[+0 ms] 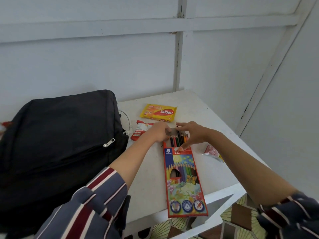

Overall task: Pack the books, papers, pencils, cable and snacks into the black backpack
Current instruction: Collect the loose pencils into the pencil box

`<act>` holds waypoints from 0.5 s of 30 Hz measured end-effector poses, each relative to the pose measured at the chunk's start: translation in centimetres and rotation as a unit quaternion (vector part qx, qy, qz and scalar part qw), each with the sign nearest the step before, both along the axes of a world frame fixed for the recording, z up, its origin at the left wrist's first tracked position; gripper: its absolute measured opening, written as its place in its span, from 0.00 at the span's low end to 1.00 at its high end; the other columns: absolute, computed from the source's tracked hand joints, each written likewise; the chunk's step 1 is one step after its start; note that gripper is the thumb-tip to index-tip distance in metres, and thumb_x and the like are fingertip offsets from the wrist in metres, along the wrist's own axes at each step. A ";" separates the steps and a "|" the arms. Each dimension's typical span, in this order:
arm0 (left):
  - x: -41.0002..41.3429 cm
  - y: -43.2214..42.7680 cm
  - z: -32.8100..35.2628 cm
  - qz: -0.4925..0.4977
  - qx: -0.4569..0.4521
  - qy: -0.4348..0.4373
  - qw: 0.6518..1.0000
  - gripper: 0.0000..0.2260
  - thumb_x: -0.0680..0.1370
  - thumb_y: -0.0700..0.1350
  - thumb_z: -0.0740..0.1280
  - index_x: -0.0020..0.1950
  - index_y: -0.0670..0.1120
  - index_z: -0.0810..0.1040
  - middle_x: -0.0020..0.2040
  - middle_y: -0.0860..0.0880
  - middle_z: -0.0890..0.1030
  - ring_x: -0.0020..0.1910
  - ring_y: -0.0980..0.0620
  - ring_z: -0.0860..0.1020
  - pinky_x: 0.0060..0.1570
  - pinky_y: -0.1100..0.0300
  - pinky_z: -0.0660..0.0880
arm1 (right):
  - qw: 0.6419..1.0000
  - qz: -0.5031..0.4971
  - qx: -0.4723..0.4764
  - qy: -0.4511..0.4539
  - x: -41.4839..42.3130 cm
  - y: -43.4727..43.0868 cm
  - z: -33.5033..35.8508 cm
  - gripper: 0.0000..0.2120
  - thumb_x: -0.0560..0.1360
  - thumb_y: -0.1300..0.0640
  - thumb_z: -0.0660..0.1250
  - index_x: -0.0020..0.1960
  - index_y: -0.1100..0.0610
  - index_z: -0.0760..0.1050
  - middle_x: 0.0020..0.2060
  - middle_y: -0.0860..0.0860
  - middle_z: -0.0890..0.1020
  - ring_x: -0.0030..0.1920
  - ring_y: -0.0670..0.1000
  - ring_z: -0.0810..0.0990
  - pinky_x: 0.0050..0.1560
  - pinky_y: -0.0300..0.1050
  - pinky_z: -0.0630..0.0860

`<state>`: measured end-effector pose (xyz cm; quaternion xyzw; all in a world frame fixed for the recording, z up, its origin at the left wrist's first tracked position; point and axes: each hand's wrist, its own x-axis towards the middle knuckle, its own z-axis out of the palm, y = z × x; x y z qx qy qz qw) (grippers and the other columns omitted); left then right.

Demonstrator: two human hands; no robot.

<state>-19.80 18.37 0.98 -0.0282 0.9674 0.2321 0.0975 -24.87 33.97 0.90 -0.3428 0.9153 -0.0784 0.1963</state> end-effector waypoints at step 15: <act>2.6 -0.6 0.4 -0.007 0.041 0.070 0.997 0.13 0.77 0.38 0.64 0.61 0.39 0.77 0.61 0.41 0.77 0.56 0.47 0.74 0.51 0.58 0.70 | 0.993 -0.062 -0.093 0.036 3.1 0.0 0.8 0.23 0.66 0.55 0.76 0.60 0.57 0.78 0.58 0.53 0.78 0.59 0.53 0.72 0.54 0.42 0.64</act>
